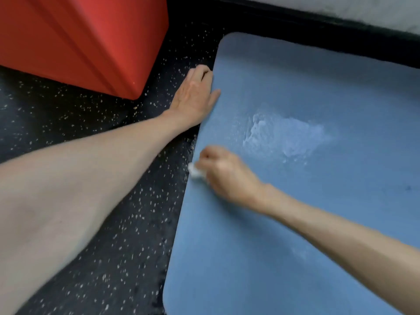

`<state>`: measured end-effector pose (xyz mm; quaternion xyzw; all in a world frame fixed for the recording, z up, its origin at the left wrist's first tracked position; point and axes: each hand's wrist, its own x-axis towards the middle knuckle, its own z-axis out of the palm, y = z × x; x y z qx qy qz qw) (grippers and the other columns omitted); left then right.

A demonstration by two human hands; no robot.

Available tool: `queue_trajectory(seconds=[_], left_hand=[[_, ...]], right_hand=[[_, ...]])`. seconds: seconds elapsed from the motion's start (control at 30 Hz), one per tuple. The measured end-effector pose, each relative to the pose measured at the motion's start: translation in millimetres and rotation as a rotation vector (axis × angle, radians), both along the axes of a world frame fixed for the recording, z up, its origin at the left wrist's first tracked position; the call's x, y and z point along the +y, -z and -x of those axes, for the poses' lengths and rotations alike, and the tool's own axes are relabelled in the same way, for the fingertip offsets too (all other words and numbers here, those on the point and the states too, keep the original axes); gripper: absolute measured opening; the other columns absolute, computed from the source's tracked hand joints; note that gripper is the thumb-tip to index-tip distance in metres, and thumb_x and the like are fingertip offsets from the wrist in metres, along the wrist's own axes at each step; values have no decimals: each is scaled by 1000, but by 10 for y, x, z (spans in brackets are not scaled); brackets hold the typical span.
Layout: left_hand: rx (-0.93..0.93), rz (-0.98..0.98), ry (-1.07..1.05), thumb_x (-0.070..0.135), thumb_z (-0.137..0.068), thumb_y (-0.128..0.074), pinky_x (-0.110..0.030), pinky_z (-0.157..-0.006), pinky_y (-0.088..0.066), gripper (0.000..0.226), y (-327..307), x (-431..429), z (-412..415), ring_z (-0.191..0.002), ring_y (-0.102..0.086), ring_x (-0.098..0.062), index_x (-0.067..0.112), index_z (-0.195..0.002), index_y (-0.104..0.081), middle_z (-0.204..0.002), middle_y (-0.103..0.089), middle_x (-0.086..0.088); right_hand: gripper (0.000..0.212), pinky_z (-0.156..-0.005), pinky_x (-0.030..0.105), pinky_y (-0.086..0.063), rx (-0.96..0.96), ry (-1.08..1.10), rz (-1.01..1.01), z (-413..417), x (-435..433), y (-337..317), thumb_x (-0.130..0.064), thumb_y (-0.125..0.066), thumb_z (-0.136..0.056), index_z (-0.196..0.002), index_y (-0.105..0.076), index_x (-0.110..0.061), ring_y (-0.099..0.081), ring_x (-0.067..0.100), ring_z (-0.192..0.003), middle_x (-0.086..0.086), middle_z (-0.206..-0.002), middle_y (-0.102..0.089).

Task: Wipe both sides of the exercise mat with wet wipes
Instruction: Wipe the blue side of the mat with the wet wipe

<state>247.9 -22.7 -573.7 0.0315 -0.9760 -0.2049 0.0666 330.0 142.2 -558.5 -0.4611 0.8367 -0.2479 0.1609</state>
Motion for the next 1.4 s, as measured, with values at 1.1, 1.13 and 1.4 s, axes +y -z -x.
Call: queue_trajectory(seconds=[1.1, 1.13, 1.4], left_hand=[[-291, 105, 377, 21, -93, -65, -34, -112, -33, 55, -332, 21, -873, -133, -41, -23, 1, -140, -46, -145, -40, -8], [-288, 105, 374, 21, -93, -65, -34, -112, -33, 54, -330, 32, -882, -133, -41, -23, 1, -139, -46, -145, -41, -8], [-277, 122, 363, 19, -94, -63, -36, -111, -35, 52, -361, 73, -912, -132, -42, -24, 1, -139, -46, -144, -41, -9]], right_hand=[[14, -48, 28, -44, -146, -276, 62, -1943, 675, -6, 6, -51, -74, -78, -51, -8, -43, 20, -75, 8, -87, -52], [15, -50, 29, -44, -127, -225, 38, -1831, 597, -1, 8, -56, -74, -79, -54, -6, -46, 23, -75, 9, -88, -53], [26, -48, 33, -46, -98, -171, 43, -1878, 492, -4, 12, -67, -65, -80, -53, -5, -39, 20, -78, 10, -90, -50]])
